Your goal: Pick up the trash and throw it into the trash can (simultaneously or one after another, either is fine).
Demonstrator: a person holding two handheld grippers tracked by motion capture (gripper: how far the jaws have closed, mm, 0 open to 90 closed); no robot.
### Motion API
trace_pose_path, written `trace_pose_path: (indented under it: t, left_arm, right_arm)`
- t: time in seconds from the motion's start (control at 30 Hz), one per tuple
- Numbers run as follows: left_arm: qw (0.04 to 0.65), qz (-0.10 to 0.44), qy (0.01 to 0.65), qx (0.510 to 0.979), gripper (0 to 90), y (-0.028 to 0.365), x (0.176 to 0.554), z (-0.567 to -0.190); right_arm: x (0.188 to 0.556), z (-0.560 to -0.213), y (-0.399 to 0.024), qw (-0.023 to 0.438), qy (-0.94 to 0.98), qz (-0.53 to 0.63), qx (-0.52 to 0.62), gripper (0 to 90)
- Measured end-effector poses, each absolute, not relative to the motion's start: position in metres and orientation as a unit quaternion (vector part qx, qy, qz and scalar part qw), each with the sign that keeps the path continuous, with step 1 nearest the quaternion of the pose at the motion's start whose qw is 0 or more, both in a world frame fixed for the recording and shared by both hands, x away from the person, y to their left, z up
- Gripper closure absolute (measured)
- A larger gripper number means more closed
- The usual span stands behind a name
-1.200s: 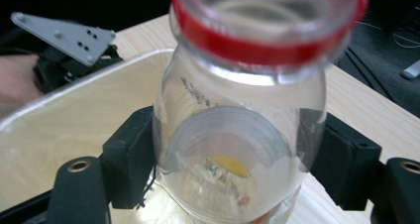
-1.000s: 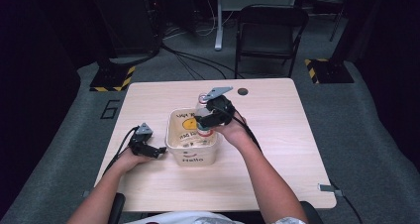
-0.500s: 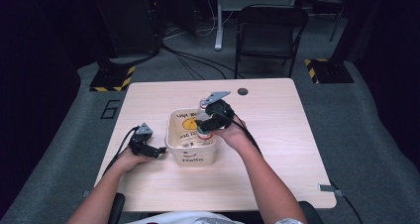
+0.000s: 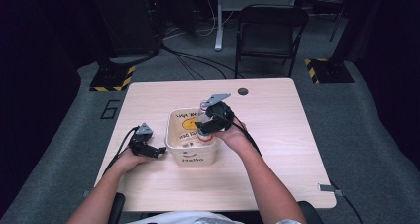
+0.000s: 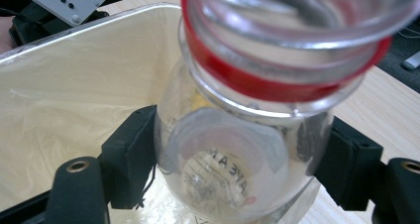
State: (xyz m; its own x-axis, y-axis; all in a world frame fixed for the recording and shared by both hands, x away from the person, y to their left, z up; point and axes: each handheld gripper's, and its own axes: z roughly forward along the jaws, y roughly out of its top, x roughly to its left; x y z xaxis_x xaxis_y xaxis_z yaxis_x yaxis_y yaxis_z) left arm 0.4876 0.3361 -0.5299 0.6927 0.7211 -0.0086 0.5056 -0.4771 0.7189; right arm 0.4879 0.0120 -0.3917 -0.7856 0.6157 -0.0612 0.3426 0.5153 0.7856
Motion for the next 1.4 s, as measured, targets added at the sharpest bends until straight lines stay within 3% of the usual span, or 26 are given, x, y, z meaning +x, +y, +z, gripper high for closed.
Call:
trace_pose_path:
  t: [0.23,0.4,0.9,1.4]
  left_arm:
    - [0.361,0.149,0.363,0.846,0.0,0.336,0.488,-0.530]
    - [0.361,0.150,0.363,0.846,0.0,0.336,0.488,-0.530]
    - [0.356,0.149,0.360,0.849,0.0,0.336,0.488,-0.529]
    - [0.357,0.150,0.364,0.847,0.0,0.336,0.486,-0.530]
  right_arm:
    - [0.487,-0.388,0.008,0.180,0.843,0.418,0.287,15.3]
    - [0.486,-0.381,0.001,0.179,0.833,0.434,0.292,13.4]
    - [0.464,-0.365,-0.009,0.194,0.826,0.446,0.284,14.6]
    - [0.430,-0.346,-0.049,0.229,0.811,0.452,0.294,16.9]
